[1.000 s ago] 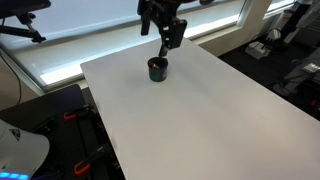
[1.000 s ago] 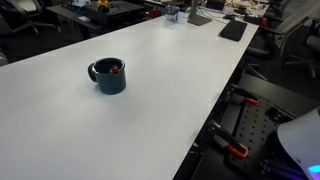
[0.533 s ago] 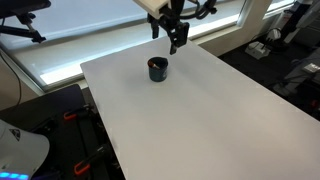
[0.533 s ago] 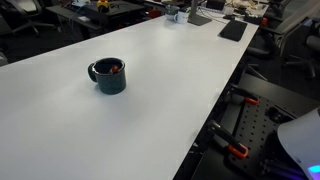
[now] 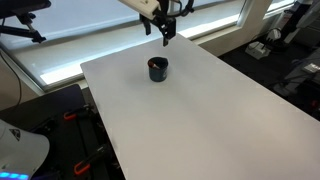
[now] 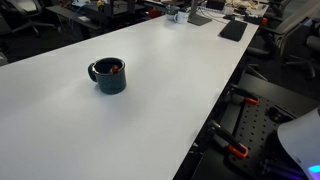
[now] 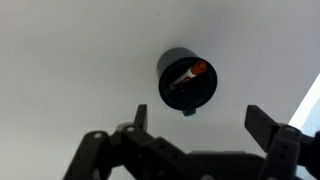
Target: Put the sharpie on the table
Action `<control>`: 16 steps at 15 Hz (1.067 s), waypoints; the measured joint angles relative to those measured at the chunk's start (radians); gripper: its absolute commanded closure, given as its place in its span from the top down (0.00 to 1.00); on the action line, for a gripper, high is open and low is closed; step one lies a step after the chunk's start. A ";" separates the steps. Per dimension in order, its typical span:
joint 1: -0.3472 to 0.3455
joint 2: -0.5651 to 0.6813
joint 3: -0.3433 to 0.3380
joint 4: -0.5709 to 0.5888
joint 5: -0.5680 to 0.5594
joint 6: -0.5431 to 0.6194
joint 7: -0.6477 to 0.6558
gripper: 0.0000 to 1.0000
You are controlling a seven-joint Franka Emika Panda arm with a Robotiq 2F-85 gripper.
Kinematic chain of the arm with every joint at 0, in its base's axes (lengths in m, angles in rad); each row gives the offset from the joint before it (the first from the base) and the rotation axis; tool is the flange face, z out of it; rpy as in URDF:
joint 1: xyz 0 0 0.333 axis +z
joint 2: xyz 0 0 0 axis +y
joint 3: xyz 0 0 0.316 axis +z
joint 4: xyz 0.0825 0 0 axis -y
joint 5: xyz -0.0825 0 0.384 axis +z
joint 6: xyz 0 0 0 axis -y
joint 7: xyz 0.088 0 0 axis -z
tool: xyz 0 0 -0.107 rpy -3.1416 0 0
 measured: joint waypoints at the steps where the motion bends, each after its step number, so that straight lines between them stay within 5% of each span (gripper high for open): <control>1: 0.004 0.011 0.005 0.002 0.000 0.016 0.000 1.00; 16: 0.009 0.129 0.011 0.099 -0.028 -0.072 0.109 1.00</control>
